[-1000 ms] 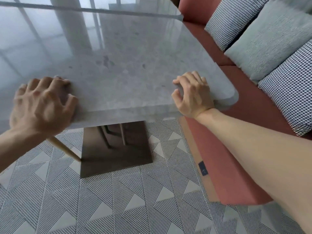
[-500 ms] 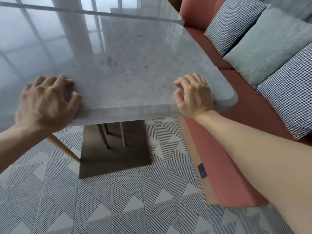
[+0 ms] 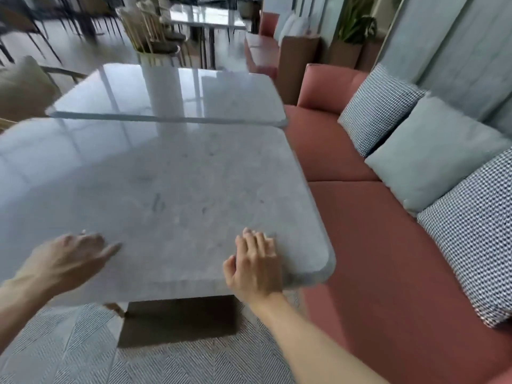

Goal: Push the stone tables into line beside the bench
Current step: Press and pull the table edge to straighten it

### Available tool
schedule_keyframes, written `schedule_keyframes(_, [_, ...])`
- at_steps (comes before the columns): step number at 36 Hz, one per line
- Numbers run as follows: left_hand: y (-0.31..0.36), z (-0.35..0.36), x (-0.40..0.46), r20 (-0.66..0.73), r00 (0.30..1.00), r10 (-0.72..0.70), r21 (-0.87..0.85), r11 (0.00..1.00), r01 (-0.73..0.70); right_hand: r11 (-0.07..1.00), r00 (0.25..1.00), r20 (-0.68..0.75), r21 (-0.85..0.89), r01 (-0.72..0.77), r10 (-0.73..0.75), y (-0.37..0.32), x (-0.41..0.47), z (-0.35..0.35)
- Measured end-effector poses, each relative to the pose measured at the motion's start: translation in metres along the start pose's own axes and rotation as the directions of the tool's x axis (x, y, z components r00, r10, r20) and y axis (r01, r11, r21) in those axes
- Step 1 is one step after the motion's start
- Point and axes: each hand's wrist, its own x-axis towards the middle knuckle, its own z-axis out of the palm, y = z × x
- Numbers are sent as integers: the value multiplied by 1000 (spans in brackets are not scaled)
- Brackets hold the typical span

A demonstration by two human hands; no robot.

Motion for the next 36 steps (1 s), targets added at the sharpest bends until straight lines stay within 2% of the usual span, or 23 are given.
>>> schedule_keyframes(3, [72,-62,-22,250,968,35,-94,996,-11,996,977,203,-38,76,-66,6,3,-22])
schedule_keyframes(5, [112,-86,-37,343,932,115,-179,982,-55,991,902,415,0,130,-119,14,10,-44])
schedule_keyframes(7, [143,-103,-50,389,905,171,-212,973,-93,995,830,549,70,72,-99,24,18,-71])
schedule_keyframes(11, [176,-133,-63,394,894,213,-240,963,-123,991,787,614,128,-32,-54,49,23,-122])
schedule_keyframes(14, [188,-159,-58,384,895,226,-311,944,-105,989,785,619,128,-73,-22,78,27,-148])
schedule_keyframes(17, [192,-176,-45,309,936,168,-498,867,9,972,813,581,168,-166,38,103,41,-174])
schedule_keyframes(19, [196,-180,-35,276,959,66,-682,716,147,945,835,545,229,-233,73,115,52,-190])
schedule_keyframes(22, [208,-182,-20,328,935,-136,-861,364,355,875,853,505,345,-340,132,124,77,-213])
schedule_keyframes(26, [224,-195,3,363,905,-223,-897,179,404,811,884,452,470,-350,120,116,121,-238])
schedule_keyframes(29, [233,-215,24,326,917,-231,-926,118,359,778,907,411,540,-321,89,101,158,-247])
schedule_keyframes(36, [231,-231,67,264,914,-307,-952,70,299,736,912,404,639,-224,-73,74,227,-223])
